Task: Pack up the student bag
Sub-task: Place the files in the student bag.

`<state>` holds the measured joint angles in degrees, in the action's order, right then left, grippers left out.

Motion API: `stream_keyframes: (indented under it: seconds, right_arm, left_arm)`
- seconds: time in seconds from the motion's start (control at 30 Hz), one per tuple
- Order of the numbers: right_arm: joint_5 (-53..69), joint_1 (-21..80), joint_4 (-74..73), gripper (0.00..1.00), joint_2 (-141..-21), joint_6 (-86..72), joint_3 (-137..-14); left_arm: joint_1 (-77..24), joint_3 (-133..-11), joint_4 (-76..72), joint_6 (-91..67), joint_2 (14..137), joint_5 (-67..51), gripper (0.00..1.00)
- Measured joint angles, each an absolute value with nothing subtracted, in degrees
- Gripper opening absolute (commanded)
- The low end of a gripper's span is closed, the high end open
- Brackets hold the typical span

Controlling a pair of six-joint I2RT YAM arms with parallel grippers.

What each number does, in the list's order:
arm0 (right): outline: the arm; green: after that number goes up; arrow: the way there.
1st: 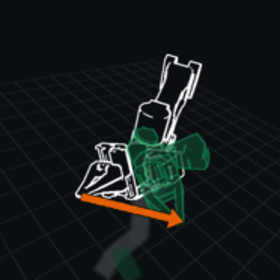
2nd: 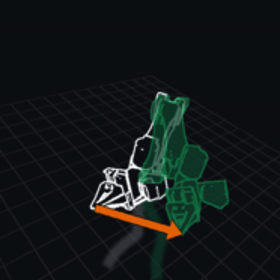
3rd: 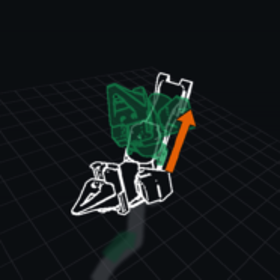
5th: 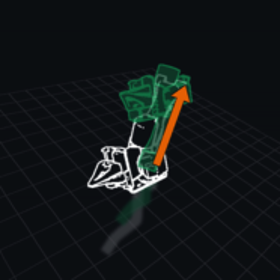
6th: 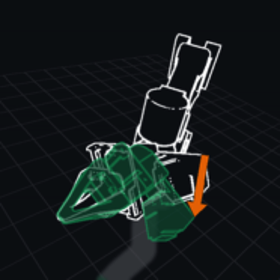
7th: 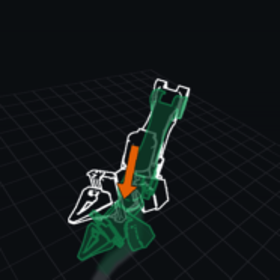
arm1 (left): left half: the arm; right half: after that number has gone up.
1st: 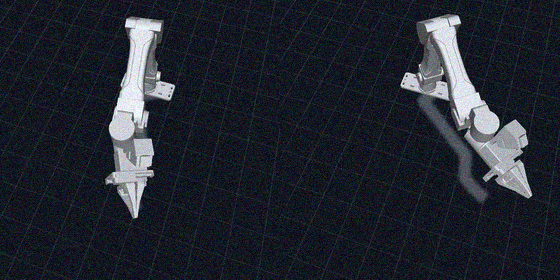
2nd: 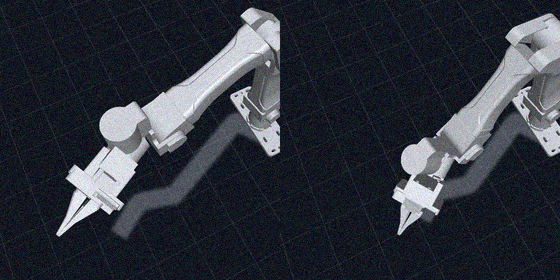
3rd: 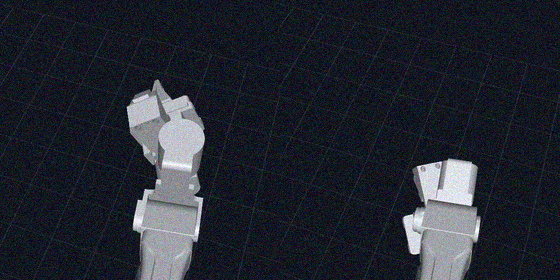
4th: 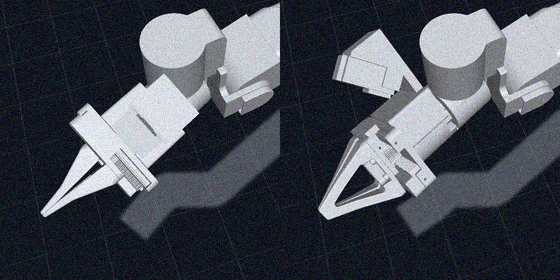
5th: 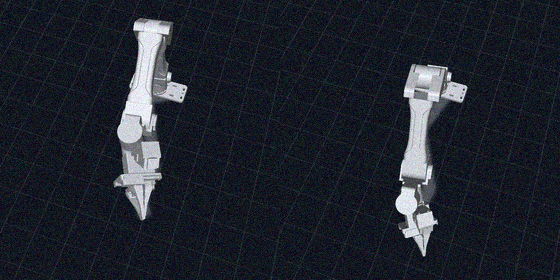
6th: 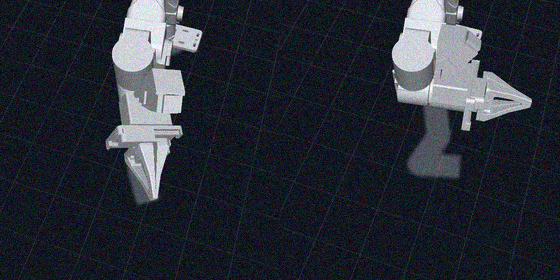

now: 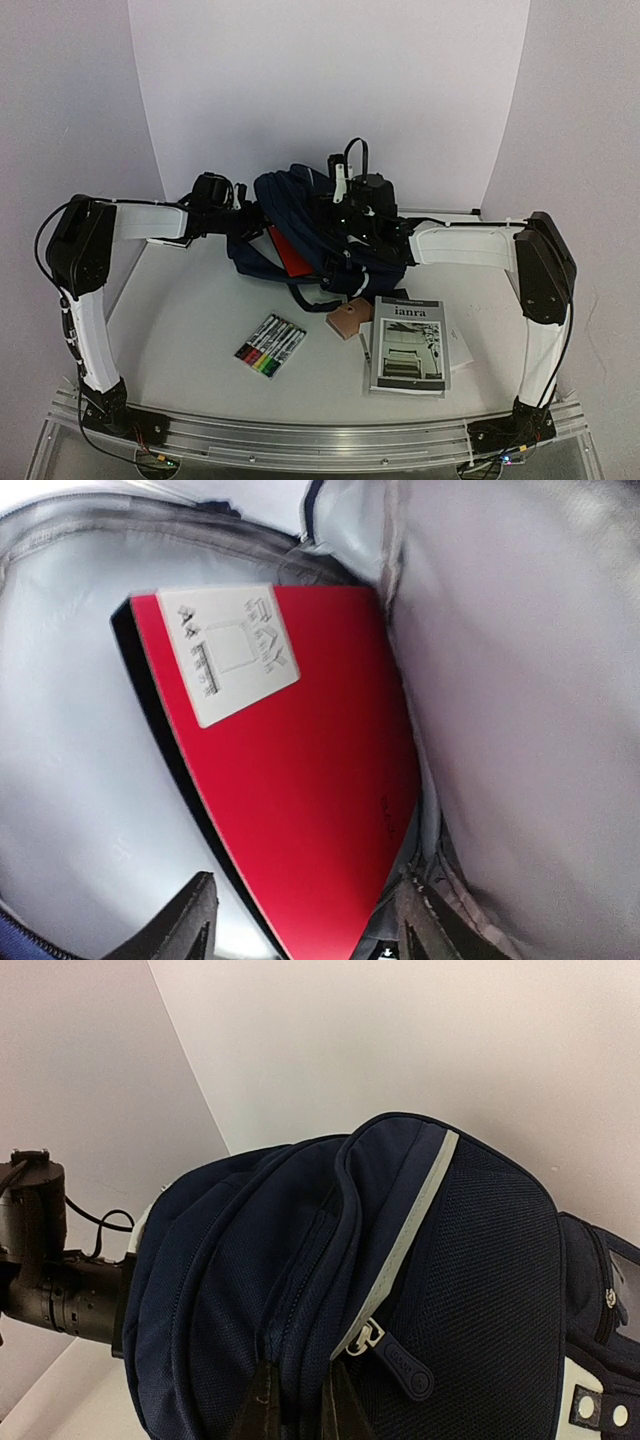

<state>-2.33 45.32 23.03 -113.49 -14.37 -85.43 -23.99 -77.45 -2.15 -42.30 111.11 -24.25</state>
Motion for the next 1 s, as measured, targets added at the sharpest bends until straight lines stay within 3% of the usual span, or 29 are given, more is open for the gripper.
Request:
stream_keyframes:
  seconds: [0.23,0.67,1.0]
  right_arm:
    - [-2.39,45.32,22.93,0.0,-113.49,-14.37,-85.43]
    - [-1.57,45.3,21.62,0.0,-113.49,-13.87,-85.43]
    - [2.59,44.36,20.27,0.0,-113.49,-12.53,-85.41]
  left_arm:
    - [-24.08,-77.47,-2.15,-44.16,115.78,-25.95,0.48]
    - [-24.75,-80.14,-6.96,-48.39,121.36,-29.29,0.07]
    - [-24.75,-86.55,-10.37,-49.38,126.11,-29.86,0.02]
